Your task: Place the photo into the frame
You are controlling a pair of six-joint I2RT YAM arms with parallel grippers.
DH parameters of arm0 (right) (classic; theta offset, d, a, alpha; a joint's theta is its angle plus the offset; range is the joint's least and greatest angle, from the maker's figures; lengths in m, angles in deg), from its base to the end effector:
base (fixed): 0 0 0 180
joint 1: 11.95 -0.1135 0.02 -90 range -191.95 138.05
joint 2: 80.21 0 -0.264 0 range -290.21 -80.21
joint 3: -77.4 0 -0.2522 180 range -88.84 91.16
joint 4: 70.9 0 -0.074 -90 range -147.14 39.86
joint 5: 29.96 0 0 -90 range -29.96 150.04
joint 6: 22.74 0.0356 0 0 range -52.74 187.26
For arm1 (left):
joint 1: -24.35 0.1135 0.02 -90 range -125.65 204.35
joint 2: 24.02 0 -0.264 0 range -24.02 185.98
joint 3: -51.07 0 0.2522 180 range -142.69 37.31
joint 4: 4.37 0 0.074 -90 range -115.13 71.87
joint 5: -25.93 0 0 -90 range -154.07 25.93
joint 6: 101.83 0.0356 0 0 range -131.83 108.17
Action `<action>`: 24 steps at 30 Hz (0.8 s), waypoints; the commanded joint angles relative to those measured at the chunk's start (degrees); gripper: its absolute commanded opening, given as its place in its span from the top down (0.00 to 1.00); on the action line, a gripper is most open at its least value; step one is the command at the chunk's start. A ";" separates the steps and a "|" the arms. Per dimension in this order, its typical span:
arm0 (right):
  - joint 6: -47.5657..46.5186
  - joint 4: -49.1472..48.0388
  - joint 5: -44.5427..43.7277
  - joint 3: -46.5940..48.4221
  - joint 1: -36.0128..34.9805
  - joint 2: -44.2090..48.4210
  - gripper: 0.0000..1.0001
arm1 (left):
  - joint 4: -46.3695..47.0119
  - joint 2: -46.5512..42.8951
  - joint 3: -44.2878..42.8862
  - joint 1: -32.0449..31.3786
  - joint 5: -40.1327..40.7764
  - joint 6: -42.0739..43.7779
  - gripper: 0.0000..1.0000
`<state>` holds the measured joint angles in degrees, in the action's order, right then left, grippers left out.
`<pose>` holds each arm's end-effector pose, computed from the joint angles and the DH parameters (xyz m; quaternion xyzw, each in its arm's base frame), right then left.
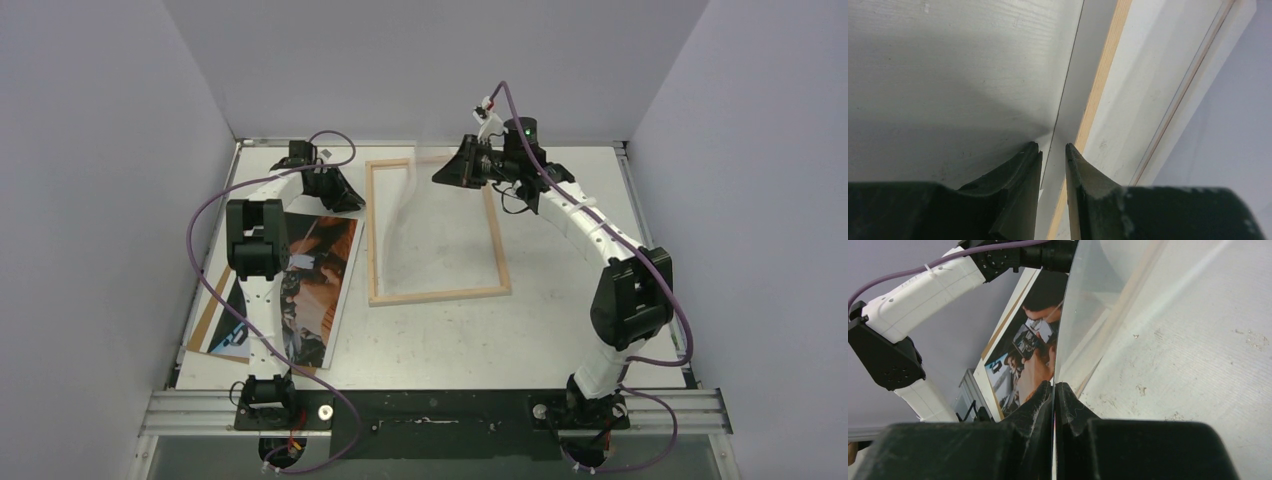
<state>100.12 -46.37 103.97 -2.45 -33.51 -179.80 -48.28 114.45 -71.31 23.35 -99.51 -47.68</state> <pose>0.3696 0.1726 0.3358 -0.1262 0.7939 0.5100 0.3060 0.5110 -0.0296 0.1294 -0.2004 0.9015 -0.3568 0.1410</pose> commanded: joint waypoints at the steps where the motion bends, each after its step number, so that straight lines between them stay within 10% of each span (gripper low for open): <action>1: 1.41 -3.47 0.37 3.89 -1.06 1.08 1.00 | 0.88 0.22 -1.42 0.37 -0.07 -0.01 0.77; 24: 0.92 -4.62 1.74 6.43 -1.80 -5.06 1.00 | 4.20 -3.36 3.23 2.76 3.49 -2.38 0.81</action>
<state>100.91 -47.05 104.12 1.29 -34.89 -184.74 -46.42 114.06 -69.78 23.72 -98.59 -49.72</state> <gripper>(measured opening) 0.030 0.194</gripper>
